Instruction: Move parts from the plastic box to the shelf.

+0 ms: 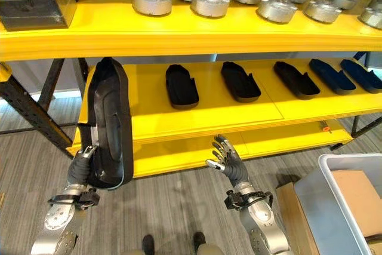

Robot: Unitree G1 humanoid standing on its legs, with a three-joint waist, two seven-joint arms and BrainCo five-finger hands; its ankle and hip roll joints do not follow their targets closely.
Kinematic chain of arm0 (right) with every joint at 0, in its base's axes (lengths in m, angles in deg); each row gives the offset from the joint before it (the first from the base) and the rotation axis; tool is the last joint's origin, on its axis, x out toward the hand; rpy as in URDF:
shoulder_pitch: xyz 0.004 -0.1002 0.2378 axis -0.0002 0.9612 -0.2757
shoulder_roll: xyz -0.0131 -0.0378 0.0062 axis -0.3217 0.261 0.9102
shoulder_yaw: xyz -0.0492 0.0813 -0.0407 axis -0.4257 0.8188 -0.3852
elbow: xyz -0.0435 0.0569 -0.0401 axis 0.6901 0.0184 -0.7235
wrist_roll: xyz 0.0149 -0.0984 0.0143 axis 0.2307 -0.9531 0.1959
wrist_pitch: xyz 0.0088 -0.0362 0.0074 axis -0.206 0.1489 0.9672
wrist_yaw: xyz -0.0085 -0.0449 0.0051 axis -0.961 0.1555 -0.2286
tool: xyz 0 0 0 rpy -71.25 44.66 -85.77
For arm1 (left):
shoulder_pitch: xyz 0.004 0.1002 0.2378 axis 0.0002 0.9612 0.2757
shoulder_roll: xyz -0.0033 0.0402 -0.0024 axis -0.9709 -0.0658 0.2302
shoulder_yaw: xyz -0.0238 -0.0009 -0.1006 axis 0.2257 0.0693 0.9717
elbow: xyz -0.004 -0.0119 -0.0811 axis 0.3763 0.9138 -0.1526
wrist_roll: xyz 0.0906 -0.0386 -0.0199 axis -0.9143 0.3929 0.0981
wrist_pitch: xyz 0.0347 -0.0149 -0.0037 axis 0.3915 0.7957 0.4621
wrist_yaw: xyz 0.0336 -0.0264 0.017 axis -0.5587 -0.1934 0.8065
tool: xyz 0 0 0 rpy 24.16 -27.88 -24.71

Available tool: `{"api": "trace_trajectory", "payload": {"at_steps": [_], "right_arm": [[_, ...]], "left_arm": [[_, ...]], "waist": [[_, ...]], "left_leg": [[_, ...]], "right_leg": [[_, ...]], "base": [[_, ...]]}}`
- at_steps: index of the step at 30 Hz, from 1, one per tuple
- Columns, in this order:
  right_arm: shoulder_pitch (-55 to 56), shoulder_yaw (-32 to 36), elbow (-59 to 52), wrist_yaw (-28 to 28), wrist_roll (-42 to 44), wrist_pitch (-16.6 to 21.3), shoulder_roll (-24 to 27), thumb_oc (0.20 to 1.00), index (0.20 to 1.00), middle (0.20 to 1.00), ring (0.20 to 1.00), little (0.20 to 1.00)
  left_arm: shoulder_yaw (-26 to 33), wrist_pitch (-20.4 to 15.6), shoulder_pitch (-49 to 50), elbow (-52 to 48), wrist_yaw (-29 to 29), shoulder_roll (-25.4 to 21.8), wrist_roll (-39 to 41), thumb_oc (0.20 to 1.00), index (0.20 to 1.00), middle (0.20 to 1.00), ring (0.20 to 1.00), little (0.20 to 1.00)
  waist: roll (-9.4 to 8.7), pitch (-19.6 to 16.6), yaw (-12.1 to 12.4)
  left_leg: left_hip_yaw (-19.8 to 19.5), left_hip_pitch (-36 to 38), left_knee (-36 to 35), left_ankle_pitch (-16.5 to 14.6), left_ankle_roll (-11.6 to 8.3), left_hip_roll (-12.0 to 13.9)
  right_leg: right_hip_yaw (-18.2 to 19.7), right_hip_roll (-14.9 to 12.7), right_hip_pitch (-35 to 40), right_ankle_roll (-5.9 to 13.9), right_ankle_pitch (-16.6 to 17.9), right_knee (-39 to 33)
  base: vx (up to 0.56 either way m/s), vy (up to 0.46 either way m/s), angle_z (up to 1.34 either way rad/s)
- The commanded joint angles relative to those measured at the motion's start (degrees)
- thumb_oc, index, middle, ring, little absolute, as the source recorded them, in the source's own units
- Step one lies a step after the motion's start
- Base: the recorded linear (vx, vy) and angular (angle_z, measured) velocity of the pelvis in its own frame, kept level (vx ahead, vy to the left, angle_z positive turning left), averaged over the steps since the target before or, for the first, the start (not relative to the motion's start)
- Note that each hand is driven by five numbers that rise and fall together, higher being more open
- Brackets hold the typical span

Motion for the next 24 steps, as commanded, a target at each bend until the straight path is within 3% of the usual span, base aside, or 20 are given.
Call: {"api": "trace_trajectory", "payload": {"at_steps": [1, 2, 4, 6, 7, 8, 10, 12, 13, 18, 24], "right_arm": [[-3.05, 2.07, -1.08, -0.54, 0.77, 2.73, 1.68, 1.0, 1.0, 1.0, 1.0, 1.0], [-3.15, 2.28, -1.15, -0.65, 0.77, 2.75, 1.85, 1.0, 1.0, 1.0, 1.0, 1.0], [-3.18, 3.31, -1.16, -0.31, 1.27, 3.3, 2.52, 1.0, 1.0, 1.0, 1.0, 1.0], [-3.1, 3.88, -1.44, -0.21, 1.37, 3.56, 3.13, 1.0, 1.0, 1.0, 1.0, 1.0], [-3.27, 4.03, -1.27, 0.19, 1.07, 3.77, 3.36, 1.0, 1.0, 1.0, 1.0, 1.0], [-3.2, 4.05, -1.33, 0.74, 1.17, 3.86, 3.37, 1.0, 1.0, 1.0, 1.0, 1.0], [-3.92, 3.79, -1.19, 1.86, 1.37, 4.43, 2.97, 1.0, 1.0, 1.0, 1.0, 1.0], [-3.86, 3.09, -0.51, 1.75, 1.36, 4.16, 1.95, 1.0, 1.0, 1.0, 1.0, 1.0], [-3.64, 2.64, -0.61, 2.06, 2.01, 4.45, 1.12, 1.0, 1.0, 1.0, 1.0, 1.0], [-2.42, 2.39, -0.61, 2.21, 1.82, 3.78, 0.08, 1.0, 1.0, 1.0, 1.0, 1.0], [-2.46, 1.82, -0.62, 2.74, 1.56, 3.16, 0.03, 1.0, 1.0, 1.0, 1.0, 1.0]], "left_arm": [[-1.73, -3.66, -6.93, -3.58, -2.1, -0.78, 1.17, 0.2, 0.2, 0.2, 0.2, 0.2], [-1.97, -3.56, -7.06, -3.56, -2.24, -0.76, 1.03, 0.2, 0.2, 0.2, 0.2, 0.2], [-3.1, -3.57, -7.82, -3.38, -2.85, -0.29, 2.5, 0.2, 0.2, 0.2, 0.2, 0.2], [-3.69, -3.46, -8.56, -3.57, -2.88, -0.38, 2.55, 0.2, 0.2, 0.2, 0.2, 0.2], [-3.57, -3.35, -9.04, -3.56, -2.57, -0.35, 2.39, 0.2, 0.2, 0.2, 0.2, 0.2], [-3.56, -3.24, -8.66, -4.29, -2.62, -0.36, 2.66, 0.2, 0.2, 0.2, 0.2, 0.2], [-3.82, -3.35, -10.02, -4.19, -1.41, -0.5, 2.25, 0.2, 0.2, 0.2, 0.2, 0.2], [-3.93, -3.48, -10.73, -2.52, -1.12, -0.06, 2.73, 0.2, 0.2, 0.2, 0.2, 0.2], [-5.6, -3.6, -13.2, -1.03, -0.62, -0.12, 3.36, 0.2, 0.2, 0.2, 0.2, 0.2], [-7.92, -3.53, -18.54, 4.08, 0.84, 0.33, 3.88, 0.2, 0.2, 0.2, 0.2, 0.2], [-9.15, -3.45, -25.07, 10.34, 4.52, 0.99, 4.28, 0.2, 0.2, 0.2, 0.2, 0.2]], "waist": [[1.37, -1.44, -0.79], [1.44, -1.37, -0.84], [1.59, 0.8, -0.39], [1.7, 2.92, 0.3], [2.05, 3.25, 0.16], [2.46, 2.77, -0.41], [3.48, 2.86, -0.2], [4.62, 2.34, -0.93], [4.68, 2.35, -1.41], [3.56, 3.06, -2.03], [2.13, 3.29, -3.06]], "left_leg": [[-5.24, 0.83, 1.54, 0.52, -3.34, 7.41], [-5.46, 0.56, 2.2, 0.35, -3.49, 7.66], [-8.35, -5.08, 12.86, 2.26, -5.37, 7.76], [-14.19, -9.67, 21.16, 4.65, -6.66, 5.27], [-16.77, -10.18, 17.75, 4.83, -6.97, 6.89], [-14.81, -8.34, 11.99, 6.02, -6.77, 12.02], [-16.02, -8.06, 6.96, 8.25, -6.71, 14.89], [-14.28, -5.84, 4.62, 5.69, -6.29, 15.34], [-12.79, -6.27, 5.81, 4.77, -6.61, 13.94], [-10.35, -6.44, 9.34, 1.27, -6.59, 11.03], [-8.0, -6.93, 12.76, -1.26, -7.1, 10.69]], "right_leg": [[-2.92, 0.04, -0.93, 3.45, -0.4, 7.08], [-3.03, 0.21, -0.95, 3.24, -1.0, 7.7], [-4.47, 0.67, -0.22, 1.24, -2.99, 9.71], [-5.18, 0.55, -0.51, 0.11, -4.11, 12.1], [-5.34, 0.16, -1.49, 0.71, -5.14, 14.04], [-5.02, -0.29, -2.36, 1.47, -6.32, 16.03], [-3.85, -1.5, -4.27, 2.7, -7.56, 19.68], [-3.14, -2.09, -5.32, 3.14, -8.84, 21.94], [-3.1, -3.59, -5.22, 3.64, -8.09, 21.44], [-2.08, -6.49, -3.4, 5.21, -6.21, 19.07], [-0.96, -7.6, -3.16, 6.42, -5.07, 17.12]], "base": [[0.06, -0.116, 0.1], [0.03, -0.209, 0.39], [-0.04, -0.178, 0.37], [-0.08, -0.026, 0.69], [0.04, 0.118, 0.5], [0.11, 0.217, 0.16], [0.1, 0.247, -0.04], [0.08, 0.243, -0.19], [0.09, 0.232, -0.16], [0.07, 0.157, 0.0], [0.03, 0.079, -0.02]]}}
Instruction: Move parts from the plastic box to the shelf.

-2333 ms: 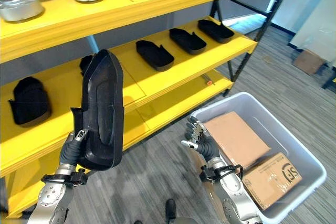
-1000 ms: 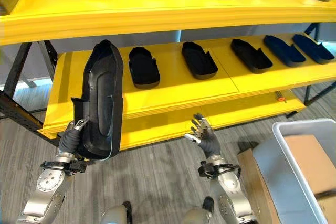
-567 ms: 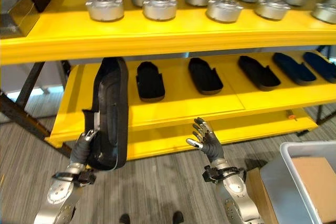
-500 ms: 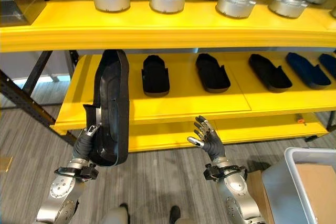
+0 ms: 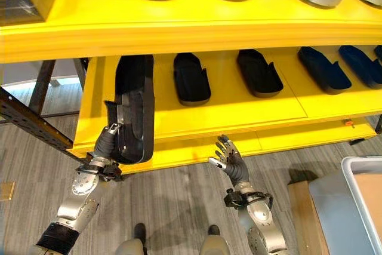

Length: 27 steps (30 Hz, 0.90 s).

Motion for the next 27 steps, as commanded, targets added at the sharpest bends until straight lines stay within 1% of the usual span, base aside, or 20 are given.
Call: {"api": "trace_trajectory", "payload": {"at_steps": [1, 3, 8, 11, 15, 18, 21, 22, 23, 26, 27], "right_arm": [[-1.55, 1.56, -2.66, -0.04, 0.66, 2.22, 1.88, 1.0, 1.0, 1.0, 1.0, 1.0], [-1.89, 1.42, -2.73, -0.03, 0.69, 2.18, 1.98, 1.0, 1.0, 1.0, 1.0, 1.0], [-2.82, -0.25, -3.14, -0.12, 0.72, 1.47, 3.12, 1.0, 1.0, 1.0, 1.0, 1.0], [-3.1, -0.72, -3.27, -0.28, 0.8, 1.31, 3.38, 1.0, 1.0, 1.0, 1.0, 1.0], [-3.65, -1.6, -3.82, -0.61, 1.05, 1.34, 4.39, 1.0, 1.0, 1.0, 1.0, 1.0], [-3.83, -1.81, -4.08, -0.69, 0.93, 1.44, 4.94, 1.0, 1.0, 1.0, 1.0, 1.0], [-3.59, -1.65, -4.0, -0.96, 1.0, 1.59, 5.16, 1.0, 1.0, 1.0, 1.0, 1.0], [-3.62, -1.66, -3.98, -0.96, 1.01, 1.6, 5.15, 1.0, 1.0, 1.0, 1.0, 1.0], [-3.45, -1.55, -3.85, -1.08, 1.09, 1.61, 5.11, 1.0, 1.0, 1.0, 1.0, 1.0], [-3.89, -1.98, -3.75, -1.8, 1.59, 1.55, 5.79, 1.0, 1.0, 1.0, 1.0, 1.0], [-3.85, -1.99, -3.79, -1.91, 1.75, 1.57, 5.94, 1.0, 1.0, 1.0, 1.0, 1.0]], "left_arm": [[0.8, -4.67, -4.79, -0.63, 2.25, 1.13, 0.32, 0.2, 0.2, 0.2, 0.2, 0.2], [0.92, -4.77, -5.96, -0.05, 2.79, 0.96, 0.34, 0.2, 0.2, 0.2, 0.2, 0.2], [0.2, -4.62, -15.65, 6.63, 8.47, 0.15, -2.0, 0.2, 0.2, 0.2, 0.2, 0.2], [-0.1, -4.44, -18.35, 9.08, 9.86, -0.1, -2.97, 0.2, 0.2, 0.2, 0.2, 0.2], [0.69, -4.93, -26.1, 15.78, 13.46, -1.92, -1.59, 0.2, 0.2, 0.2, 0.2, 0.2], [2.6, -5.53, -30.68, 19.62, 15.69, -5.34, -0.17, 0.2, 0.2, 0.2, 0.2, 0.2], [4.02, -5.78, -32.08, 20.73, 17.03, -8.08, -0.43, 0.2, 0.2, 0.2, 0.2, 0.2], [4.01, -5.8, -32.11, 20.77, 17.01, -8.1, -0.41, 0.2, 0.2, 0.2, 0.2, 0.2], [4.34, -5.67, -32.68, 21.27, 17.28, -9.49, -0.64, 0.2, 0.2, 0.2, 0.2, 0.2], [3.0, -4.7, -37.34, 26.28, 17.12, -15.11, -1.02, 0.2, 0.2, 0.2, 0.2, 0.2], [2.55, -4.41, -38.1, 27.16, 17.03, -15.77, -1.08, 0.2, 0.2, 0.2, 0.2, 0.2]], "waist": [[0.13, -3.3, -0.85], [-0.05, -3.18, -0.96], [-0.75, -2.52, -2.39], [-0.72, -2.3, -2.92], [-0.38, -1.67, -4.17], [0.0, -1.59, -4.69], [0.28, -1.8, -4.69], [0.3, -1.87, -4.74], [0.31, -2.08, -4.65], [0.22, -2.35, -4.21], [0.17, -2.34, -4.19]], "left_leg": [[-0.58, -2.3, 5.99, 1.31, -2.76, 6.68], [-0.36, -2.73, 6.56, 1.09, -2.88, 6.92], [0.31, -4.91, 8.88, 0.45, -3.48, 7.96], [0.09, -6.05, 9.89, 0.27, -3.69, 8.2], [-0.11, -9.19, 12.5, -0.23, -4.18, 8.82], [-0.73, -12.69, 15.09, -0.77, -4.24, 9.21], [-1.45, -15.17, 16.63, -1.1, -4.21, 9.08], [-1.53, -15.34, 16.73, -1.13, -4.21, 9.07], [-1.87, -16.36, 17.35, -1.31, -4.22, 9.01], [-3.12, -19.82, 19.48, -1.79, -3.92, 8.8], [-3.24, -20.27, 19.82, -1.86, -3.85, 8.73]], "right_leg": [[3.61, -2.34, -1.51, 3.4, -0.69, 6.51], [3.83, -2.31, -1.79, 3.43, -0.72, 6.46], [5.31, -1.45, -4.53, 3.28, -0.71, 7.34], [5.74, -1.1, -5.81, 3.24, -0.73, 8.12], [7.26, -0.27, -9.52, 3.18, -0.97, 10.29], [8.03, 0.19, -12.99, 3.24, -1.12, 12.57], [7.86, 0.13, -14.92, 3.28, -1.46, 14.06], [7.82, 0.13, -15.03, 3.28, -1.49, 14.12], [7.67, -0.01, -15.78, 3.28, -1.66, 14.67], [7.25, -0.08, -18.0, 3.51, -1.97, 16.01], [7.16, -0.11, -18.19, 3.55, -1.94, 16.12]], "base": [[-0.01, 0.017, -0.4], [-0.02, 0.012, -0.46], [-0.05, 0.008, -0.15], [-0.05, 0.006, -0.08], [-0.09, 0.016, -0.08], [-0.11, 0.008, -0.09], [-0.06, 0.01, -0.03], [-0.03, 0.004, 0.01], [-0.03, -0.003, 0.01], [-0.06, -0.003, 0.14], [-0.06, 0.001, 0.24]]}}
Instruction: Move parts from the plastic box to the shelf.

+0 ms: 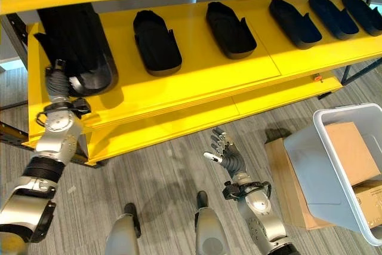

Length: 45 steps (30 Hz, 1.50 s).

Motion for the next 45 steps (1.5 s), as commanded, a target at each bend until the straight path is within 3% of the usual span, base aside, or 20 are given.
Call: {"api": "trace_trajectory", "payload": {"at_steps": [1, 10, 19, 28, 45], "right_arm": [[0.86, 0.5, -3.63, -1.61, 1.94, 2.55, 2.49, 1.0, 1.0, 1.0, 1.0, 1.0], [-1.1, -0.63, -3.41, -1.57, 3.21, 3.42, 2.6, 1.0, 1.0, 1.0, 1.0, 1.0], [-2.82, -1.37, -3.29, -0.99, 3.53, 3.84, 2.29, 1.0, 1.0, 1.0, 1.0, 1.0], [-2.43, -1.54, -3.73, -1.26, 3.98, 3.53, 2.61, 1.0, 1.0, 1.0, 1.0, 1.0], [-1.01, -1.32, -4.46, -2.31, 4.0, 2.85, 3.88, 1.0, 1.0, 1.0, 1.0, 1.0]], "left_arm": [[-3.16, -3.45, -8.72, 6.19, -0.24, -5.08, -1.09, 0.2, 0.2, 0.2, 0.2, 0.2], [-12.61, 0.02, -22.0, 17.7, -2.57, -10.13, -2.87, 0.2, 0.2, 0.2, 0.2, 0.2], [-18.73, 2.37, -31.44, 24.28, -4.3, -11.82, -3.65, 0.2, 0.2, 0.2, 0.2, 0.2], [-18.5, 3.29, -32.93, 28.12, -4.88, -10.54, -1.55, 0.2, 0.2, 0.2, 0.2, 0.2], [-17.77, 4.34, -35.6, 32.0, -4.48, -5.45, -0.41, 0.2, 0.2, 0.2, 0.2, 0.2]], "waist": [[-0.21, -5.58, 0.63], [-1.28, -3.6, 1.76], [-2.26, -1.79, 2.91], [-2.8, -1.72, 3.16], [-2.31, -4.52, 0.63]], "left_leg": [[-3.72, -1.11, 0.01, 4.7, -2.58, 3.28], [-6.69, -7.93, 5.16, 3.62, -1.25, 1.86], [-8.54, -13.17, 9.45, 2.02, -0.05, 0.93], [-9.33, -15.84, 10.15, 1.82, 0.24, -0.06], [-8.02, -20.03, 12.07, 1.1, 0.38, 0.69]], "right_leg": [[2.47, -4.43, -2.16, 2.78, 0.1, 7.22], [0.28, -5.23, -4.72, 2.93, -0.34, 9.94], [-1.63, -5.65, -6.21, 2.96, -0.84, 11.26], [-2.52, -6.04, -6.79, 2.74, -0.76, 10.64], [-0.51, -5.74, -12.26, 2.96, 0.39, 10.74]], "base": [[-0.04, 0.0, 0.2], [-0.02, -0.005, 0.18], [0.0, -0.001, 0.11], [0.01, 0.015, 0.08], [0.0, 0.029, -0.05]]}}
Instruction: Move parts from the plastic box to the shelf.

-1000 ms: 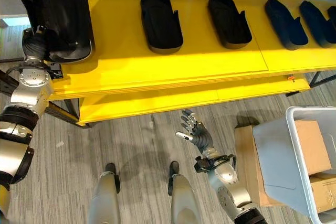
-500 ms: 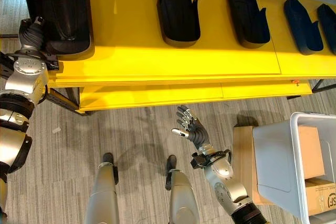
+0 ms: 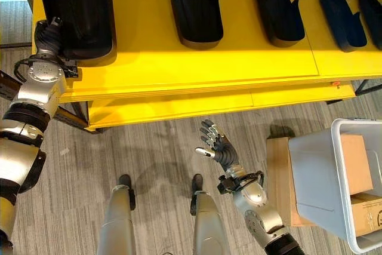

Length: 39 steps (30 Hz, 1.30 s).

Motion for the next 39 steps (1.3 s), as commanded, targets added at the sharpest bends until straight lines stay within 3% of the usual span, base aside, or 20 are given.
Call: {"api": "trace_trajectory", "payload": {"at_steps": [1, 11, 12, 13, 14, 15, 38, 39], "right_arm": [[2.25, 2.37, -2.21, -0.76, 1.8, 2.47, 2.0, 1.0, 1.0, 1.0, 1.0, 1.0], [3.65, 2.79, -2.78, -1.39, 2.08, 2.23, 2.47, 1.0, 1.0, 1.0, 1.0, 1.0], [3.71, 2.72, -2.76, -1.4, 2.08, 2.21, 2.48, 1.0, 1.0, 1.0, 1.0, 1.0], [3.81, 2.75, -2.77, -1.42, 1.99, 2.17, 2.53, 1.0, 1.0, 1.0, 1.0, 1.0], [3.89, 2.98, -2.83, -1.5, 2.06, 2.11, 2.75, 1.0, 1.0, 1.0, 1.0, 1.0], [4.11, 3.07, -2.83, -1.56, 2.1, 2.07, 2.77, 1.0, 1.0, 1.0, 1.0, 1.0], [5.36, 4.66, -3.12, -2.1, 2.89, 1.87, 3.38, 1.0, 1.0, 1.0, 1.0, 1.0], [5.44, 4.75, -3.09, -2.21, 2.85, 1.7, 3.56, 1.0, 1.0, 1.0, 1.0, 1.0]], "left_arm": [[0.15, -2.48, -6.63, 4.54, 0.37, -1.46, 1.81, 0.2, 0.2, 0.2, 0.2, 0.2], [1.83, -1.96, -6.37, 5.97, 0.05, -1.8, 4.03, 0.2, 0.2, 0.2, 0.2, 0.2], [1.83, -1.94, -6.29, 6.01, 0.05, -1.8, 4.04, 0.2, 0.2, 0.2, 0.2, 0.2], [1.97, -1.89, -6.19, 6.1, 0.03, -1.85, 4.13, 0.2, 0.2, 0.2, 0.2, 0.2], [2.32, -1.87, -6.15, 6.31, 0.1, -2.05, 4.32, 0.2, 0.2, 0.2, 0.2, 0.2], [2.5, -1.93, -6.12, 6.34, 0.18, -2.02, 4.52, 0.2, 0.2, 0.2, 0.2, 0.2], [2.15, -0.1, -8.88, 9.49, -0.87, -1.87, 4.12, 0.2, 0.2, 0.2, 0.2, 0.2], [2.1, 0.09, -9.15, 9.85, -0.88, -1.9, 4.14, 0.278, 0.278, 0.278, 0.278, 0.278]], "waist": [[0.55, -4.26, 0.12], [0.6, -4.87, -0.31], [0.73, -5.05, -0.26], [0.73, -5.09, -0.27], [0.68, -5.14, -0.44], [0.79, -5.3, -0.37], [0.43, -6.16, -1.25], [0.43, -6.21, -1.29]], "left_leg": [[-1.74, -0.52, -1.12, 4.09, -2.61, 4.65], [-1.46, -2.0, -0.35, 3.74, -2.54, 5.03], [-1.6, -1.4, 0.25, 1.8, -2.88, 5.32], [-1.64, -1.61, 0.38, 1.79, -2.87, 5.41], [-1.47, -2.45, -0.11, 3.71, -2.49, 5.29], [-1.53, -1.81, 0.5, 1.65, -2.86, 5.65], [-0.99, -4.38, 1.55, 1.56, -2.59, 5.95], [-0.89, -4.5, 1.62, 1.54, -2.6, 6.01]], "right_leg": [[3.99, -2.75, -0.42, 1.82, 2.33, 4.34], [4.59, -2.53, -2.39, 1.92, 2.69, 4.83], [4.64, -2.36, -1.86, 2.16, 1.11, 5.44], [4.58, -2.34, -1.96, 2.2, 1.18, 5.45], [4.58, -2.39, -2.81, 2.0, 2.82, 4.86], [4.65, -2.22, -2.35, 2.26, 1.2, 5.5], [5.54, -2.15, -5.42, 2.53, 2.33, 5.53], [5.6, -2.15, -5.63, 2.54, 2.33, 5.6]], "base": [[-0.01, 0.013, -0.07], [0.01, 0.003, -0.03], [0.08, -0.016, -0.04], [-0.01, -0.004, -0.13], [-0.01, 0.0, -0.12], [-0.01, 0.004, -0.09], [0.0, 0.001, -0.01], [0.0, 0.0, 0.0]]}}
